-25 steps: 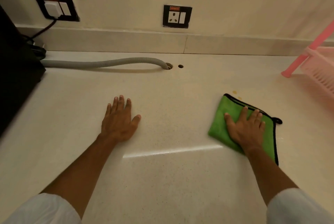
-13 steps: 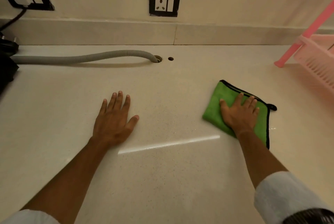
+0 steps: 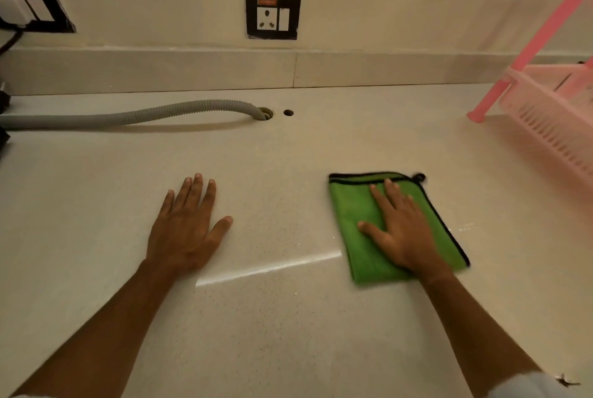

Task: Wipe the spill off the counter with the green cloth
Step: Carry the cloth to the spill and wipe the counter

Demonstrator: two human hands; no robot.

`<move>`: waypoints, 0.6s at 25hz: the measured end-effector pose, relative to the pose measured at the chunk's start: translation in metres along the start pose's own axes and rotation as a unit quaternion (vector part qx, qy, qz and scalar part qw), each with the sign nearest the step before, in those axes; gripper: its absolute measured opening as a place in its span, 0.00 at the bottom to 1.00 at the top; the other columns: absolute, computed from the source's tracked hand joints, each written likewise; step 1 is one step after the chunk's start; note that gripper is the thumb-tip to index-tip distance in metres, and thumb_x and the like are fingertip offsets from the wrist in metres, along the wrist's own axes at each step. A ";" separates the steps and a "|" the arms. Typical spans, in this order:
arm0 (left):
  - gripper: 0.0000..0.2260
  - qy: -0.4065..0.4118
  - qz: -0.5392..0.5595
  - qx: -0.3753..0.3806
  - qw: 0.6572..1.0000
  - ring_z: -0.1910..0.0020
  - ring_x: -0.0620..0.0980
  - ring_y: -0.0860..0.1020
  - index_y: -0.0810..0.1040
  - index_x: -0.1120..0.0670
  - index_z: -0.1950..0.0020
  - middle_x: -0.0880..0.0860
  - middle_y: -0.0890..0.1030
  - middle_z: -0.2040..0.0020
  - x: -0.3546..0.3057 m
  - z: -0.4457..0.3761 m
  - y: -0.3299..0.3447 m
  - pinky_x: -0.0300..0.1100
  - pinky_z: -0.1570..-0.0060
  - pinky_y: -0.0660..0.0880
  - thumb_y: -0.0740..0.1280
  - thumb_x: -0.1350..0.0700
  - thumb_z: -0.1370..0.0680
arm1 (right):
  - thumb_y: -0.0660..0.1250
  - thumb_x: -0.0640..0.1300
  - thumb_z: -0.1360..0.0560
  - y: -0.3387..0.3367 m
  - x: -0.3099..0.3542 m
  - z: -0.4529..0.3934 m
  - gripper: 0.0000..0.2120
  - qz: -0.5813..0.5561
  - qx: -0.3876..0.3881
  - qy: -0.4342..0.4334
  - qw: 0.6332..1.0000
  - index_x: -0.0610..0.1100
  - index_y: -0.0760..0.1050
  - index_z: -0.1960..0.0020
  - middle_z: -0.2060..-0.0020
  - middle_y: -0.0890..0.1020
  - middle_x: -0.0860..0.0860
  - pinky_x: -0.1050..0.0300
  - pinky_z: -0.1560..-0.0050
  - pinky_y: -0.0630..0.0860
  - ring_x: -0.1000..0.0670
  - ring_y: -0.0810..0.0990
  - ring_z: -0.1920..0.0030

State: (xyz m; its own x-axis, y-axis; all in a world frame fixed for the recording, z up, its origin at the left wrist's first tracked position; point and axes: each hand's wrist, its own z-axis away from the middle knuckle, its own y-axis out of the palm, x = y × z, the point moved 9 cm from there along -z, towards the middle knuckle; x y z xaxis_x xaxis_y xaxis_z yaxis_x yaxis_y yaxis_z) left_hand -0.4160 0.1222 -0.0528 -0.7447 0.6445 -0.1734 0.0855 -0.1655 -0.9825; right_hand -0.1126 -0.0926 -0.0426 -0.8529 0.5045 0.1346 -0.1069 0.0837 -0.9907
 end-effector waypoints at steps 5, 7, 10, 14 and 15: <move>0.37 -0.005 0.004 -0.008 1.000 0.22 0.50 0.38 0.37 0.52 0.22 0.53 0.38 0.20 0.000 0.000 -0.001 0.50 0.23 0.40 0.41 0.35 0.26 | 0.49 0.70 0.25 -0.005 -0.079 -0.036 0.43 0.025 -0.006 0.227 0.973 0.43 0.49 0.20 0.21 0.51 0.38 0.40 0.23 0.48 0.40 0.48 0.21; 0.37 -0.009 -0.004 -0.010 1.000 0.22 0.50 0.38 0.37 0.52 0.22 0.53 0.37 0.20 0.000 -0.001 0.001 0.51 0.23 0.40 0.40 0.35 0.26 | 0.49 0.69 0.24 -0.007 -0.077 -0.072 0.43 0.018 0.008 0.245 0.969 0.42 0.48 0.20 0.21 0.49 0.37 0.39 0.23 0.47 0.39 0.47 0.21; 0.37 -0.010 -0.005 -0.011 1.000 0.22 0.50 0.38 0.37 0.51 0.22 0.53 0.38 0.20 0.001 -0.004 0.002 0.51 0.23 0.41 0.41 0.35 0.26 | 0.50 0.68 0.23 -0.001 -0.026 -0.105 0.42 0.042 0.013 0.163 0.986 0.42 0.48 0.20 0.22 0.49 0.35 0.41 0.23 0.49 0.38 0.48 0.21; 0.35 -0.010 -0.009 -0.006 1.000 0.22 0.50 0.38 0.37 0.51 0.22 0.53 0.38 0.20 0.001 -0.003 0.002 0.51 0.23 0.41 0.43 0.36 0.23 | 0.45 0.70 0.24 0.012 0.080 -0.074 0.42 0.044 0.021 -0.001 0.999 0.45 0.45 0.20 0.21 0.48 0.37 0.43 0.22 0.47 0.40 0.46 0.21; 0.34 -0.011 -0.007 -0.008 1.000 0.22 0.50 0.38 0.38 0.51 0.22 0.54 0.38 0.20 0.001 -0.002 0.000 0.51 0.23 0.41 0.45 0.37 0.22 | 0.44 0.71 0.25 0.014 0.098 -0.051 0.42 0.035 0.021 -0.041 0.998 0.47 0.44 0.20 0.21 0.48 0.39 0.43 0.22 0.47 0.41 0.46 0.21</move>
State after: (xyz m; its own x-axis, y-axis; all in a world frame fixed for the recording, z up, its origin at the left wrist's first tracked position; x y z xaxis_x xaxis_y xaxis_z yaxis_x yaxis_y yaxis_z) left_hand -0.4152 0.1239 -0.0532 -0.7597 0.6308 -0.1577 0.0851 -0.1440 -0.9859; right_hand -0.1718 0.0014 -0.0419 -0.8977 0.4358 0.0651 -0.0652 0.0147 -0.9978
